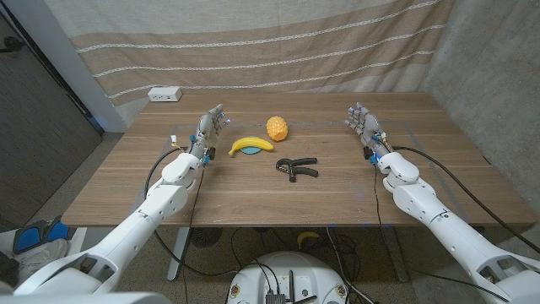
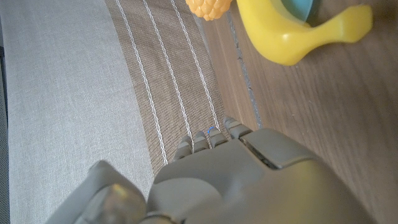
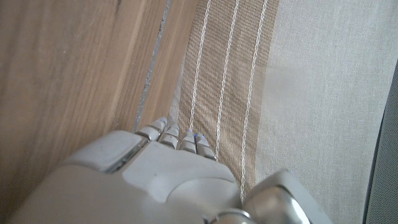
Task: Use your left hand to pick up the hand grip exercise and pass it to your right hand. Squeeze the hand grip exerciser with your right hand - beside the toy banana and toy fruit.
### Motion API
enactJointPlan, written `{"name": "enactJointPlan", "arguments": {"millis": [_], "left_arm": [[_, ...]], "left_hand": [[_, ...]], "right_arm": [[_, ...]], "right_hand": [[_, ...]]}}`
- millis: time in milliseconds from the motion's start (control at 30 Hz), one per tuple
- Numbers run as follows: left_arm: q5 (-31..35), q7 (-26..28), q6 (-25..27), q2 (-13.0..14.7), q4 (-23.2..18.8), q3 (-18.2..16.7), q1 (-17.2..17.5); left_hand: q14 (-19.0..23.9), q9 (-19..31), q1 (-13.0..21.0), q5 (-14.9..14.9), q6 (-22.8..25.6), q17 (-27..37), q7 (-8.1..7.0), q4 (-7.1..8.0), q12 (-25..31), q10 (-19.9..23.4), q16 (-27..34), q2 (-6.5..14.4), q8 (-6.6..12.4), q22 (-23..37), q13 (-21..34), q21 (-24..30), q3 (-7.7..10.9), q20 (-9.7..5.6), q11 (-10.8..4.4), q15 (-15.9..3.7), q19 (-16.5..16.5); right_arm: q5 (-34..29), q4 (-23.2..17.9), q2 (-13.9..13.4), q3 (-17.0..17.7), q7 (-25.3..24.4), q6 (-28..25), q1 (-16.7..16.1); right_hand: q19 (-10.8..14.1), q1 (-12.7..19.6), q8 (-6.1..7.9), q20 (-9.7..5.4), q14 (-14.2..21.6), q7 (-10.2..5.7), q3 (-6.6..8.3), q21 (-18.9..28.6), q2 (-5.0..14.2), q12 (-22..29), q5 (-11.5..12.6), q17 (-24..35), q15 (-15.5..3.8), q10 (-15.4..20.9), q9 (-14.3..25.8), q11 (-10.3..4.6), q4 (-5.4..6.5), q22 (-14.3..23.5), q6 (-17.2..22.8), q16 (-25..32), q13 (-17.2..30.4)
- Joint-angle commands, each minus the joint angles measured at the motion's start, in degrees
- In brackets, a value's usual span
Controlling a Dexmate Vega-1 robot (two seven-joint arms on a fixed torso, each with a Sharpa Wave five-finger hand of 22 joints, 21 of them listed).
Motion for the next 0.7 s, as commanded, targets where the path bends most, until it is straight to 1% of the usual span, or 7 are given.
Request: {"name": "enactJointPlan", "arguments": {"millis": [33,300,367,433,467,567,700], "left_arm": [[0.99,1.76,0.24,-0.29,-0.65,-0.05,-0.86],[2.79,3.1,0.2,-0.31,-1.09,0.46,-1.73],[2.7,3.28,0.51,-0.27,-1.35,0.42,-1.66],[3.06,3.96,0.67,-0.12,-1.81,0.39,-1.43],[3.16,4.12,0.68,-0.06,-1.95,0.36,-1.36],[2.98,4.31,0.86,-0.04,-2.21,0.19,-1.29],[3.71,3.89,0.18,0.13,-1.96,0.35,-1.99]], "left_hand": [[-0.53,0.22,0.01,0.25,-0.5,0.12,0.12,-0.09,0.23,-0.59,0.41,3.41,0.14,0.2,0.2,0.25,0.34,0.01,0.17,-0.03,-0.48],[-0.34,0.23,0.07,0.23,-0.42,0.06,-0.06,-0.38,0.26,-0.45,0.46,3.28,0.15,0.21,0.2,0.13,0.21,0.05,0.18,0.04,-0.36],[-0.23,0.23,0.11,0.22,-0.36,0.02,-0.13,-0.57,0.26,-0.4,0.47,3.12,0.16,0.22,0.2,0.07,0.14,0.13,0.14,0.02,-0.31],[-0.09,0.24,0.15,0.19,-0.16,-0.02,-0.41,-0.83,0.26,-0.36,0.49,2.9,0.22,0.22,0.2,0.05,0.02,0.43,0.15,0.15,-0.07],[0.29,0.24,0.19,0.17,0.13,-0.03,-0.51,-1.07,0.37,-0.01,0.6,2.84,0.29,0.23,0.2,0.08,-0.08,1.03,0.43,0.55,0.4],[0.94,0.24,0.17,0.24,0.53,0.05,-0.3,-1.12,0.55,0.66,0.8,3.18,0.36,0.25,0.2,0.11,0.01,2.06,0.48,0.83,1.11],[1.23,0.24,0.05,0.27,0.59,0.14,-0.25,-0.95,0.64,1.0,0.91,3.4,0.33,0.26,0.2,0.13,0.06,2.35,0.52,0.9,1.45]], "right_arm": [[1.66,-3.91,-1.01,2.99,-5.22,0.3,-5.11],[1.76,-3.17,-2.01,3.47,-3.66,0.47,-4.23],[2.3,-2.84,-1.81,3.47,-3.34,0.18,-4.06],[2.51,-2.53,-1.54,3.44,-3.31,0.2,-3.96],[2.58,-2.32,-1.37,3.45,-3.27,0.39,-3.92],[2.67,-2.0,-1.05,3.46,-3.24,0.75,-3.86],[2.43,-2.03,-0.91,3.41,-3.73,0.88,-4.01]], "right_hand": [[0.36,0.74,0.09,0.0,0.4,-0.01,0.43,0.12,-0.17,0.25,0.38,0.09,0.1,0.49,0.16,0.12,-0.15,0.1,0.44,0.29,0.08],[0.5,0.61,-0.23,-0.16,0.65,-0.09,0.46,-0.02,-0.03,0.0,0.38,-0.01,0.36,0.56,0.17,0.16,-0.23,0.1,0.41,0.28,0.09],[0.69,0.39,-0.43,0.49,1.24,-0.12,0.44,-0.08,0.06,-0.13,0.39,-0.03,1.31,0.74,0.18,0.16,-0.18,0.11,0.47,0.46,0.1],[0.84,-0.09,-0.92,2.34,2.86,-0.11,0.45,-0.34,0.14,-0.3,0.45,0.0,3.22,1.57,0.2,0.6,-0.13,0.16,0.58,0.99,0.14],[1.01,-0.14,-1.03,2.61,2.9,0.01,0.47,-0.33,0.14,-0.24,0.47,0.01,3.32,1.98,0.21,1.04,-0.16,0.17,0.57,0.99,0.15],[1.39,-0.08,-1.16,2.86,3.47,0.07,0.57,-0.3,0.14,-0.2,0.55,-0.01,3.15,2.55,0.21,1.34,-0.35,0.19,0.71,1.17,0.16],[1.64,0.05,-1.23,2.75,3.7,0.2,0.68,-0.29,0.15,-0.3,0.62,-0.04,3.0,2.64,0.21,1.28,-0.54,0.2,0.87,1.21,0.17]]}}
